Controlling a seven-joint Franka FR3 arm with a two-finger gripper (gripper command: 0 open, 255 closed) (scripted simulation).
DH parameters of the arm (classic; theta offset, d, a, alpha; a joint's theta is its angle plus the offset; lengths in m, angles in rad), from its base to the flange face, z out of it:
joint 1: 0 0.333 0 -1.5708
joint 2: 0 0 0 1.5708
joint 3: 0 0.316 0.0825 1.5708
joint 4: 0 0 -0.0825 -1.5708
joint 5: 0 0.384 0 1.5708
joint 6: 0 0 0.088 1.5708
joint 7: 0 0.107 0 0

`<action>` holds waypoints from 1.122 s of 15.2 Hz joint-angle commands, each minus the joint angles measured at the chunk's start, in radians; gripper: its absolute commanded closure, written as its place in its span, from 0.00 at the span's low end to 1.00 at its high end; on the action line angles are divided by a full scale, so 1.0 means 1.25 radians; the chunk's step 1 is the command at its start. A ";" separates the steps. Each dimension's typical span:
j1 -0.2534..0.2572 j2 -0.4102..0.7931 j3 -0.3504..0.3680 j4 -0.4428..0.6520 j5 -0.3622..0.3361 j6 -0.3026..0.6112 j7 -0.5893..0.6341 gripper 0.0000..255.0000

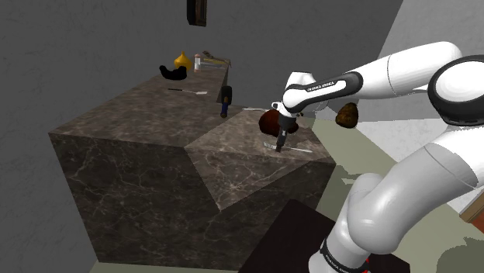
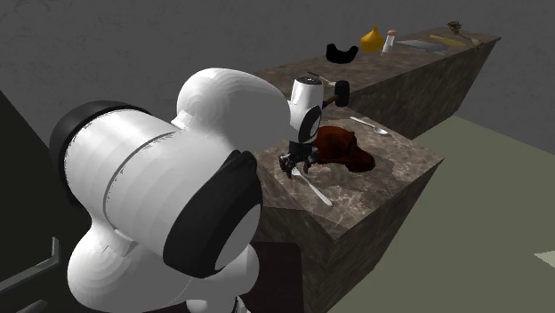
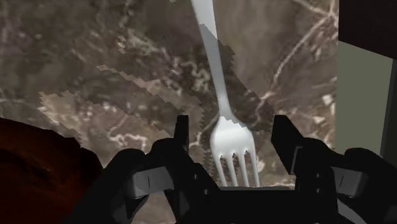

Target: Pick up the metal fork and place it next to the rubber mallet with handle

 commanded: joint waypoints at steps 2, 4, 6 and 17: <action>0.000 0.000 0.000 0.000 0.000 0.000 0.000 1.00; 0.000 0.001 -0.002 0.001 0.000 0.000 -0.002 1.00; 0.000 0.002 -0.002 0.002 0.000 0.000 -0.003 1.00; -0.003 -0.037 0.023 0.059 -0.004 -0.094 0.011 1.00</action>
